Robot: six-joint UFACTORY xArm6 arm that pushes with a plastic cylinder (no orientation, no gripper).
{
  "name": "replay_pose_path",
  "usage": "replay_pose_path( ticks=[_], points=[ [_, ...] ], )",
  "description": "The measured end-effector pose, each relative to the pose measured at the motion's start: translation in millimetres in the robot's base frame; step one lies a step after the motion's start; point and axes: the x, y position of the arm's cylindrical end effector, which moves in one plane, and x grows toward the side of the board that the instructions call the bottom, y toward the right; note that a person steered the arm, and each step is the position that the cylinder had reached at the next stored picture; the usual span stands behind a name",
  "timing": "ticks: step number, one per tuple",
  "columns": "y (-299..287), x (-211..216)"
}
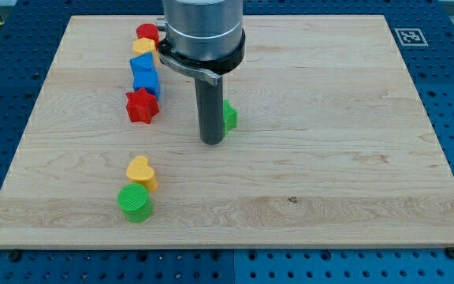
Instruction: Push the green star right to the red star
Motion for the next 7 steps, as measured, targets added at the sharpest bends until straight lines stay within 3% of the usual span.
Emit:
replay_pose_path(
  ticks=[4, 5, 7],
  points=[
    [-33.3, -29.8],
    [-30.6, -50.7],
    [7.7, -50.7]
  ],
)
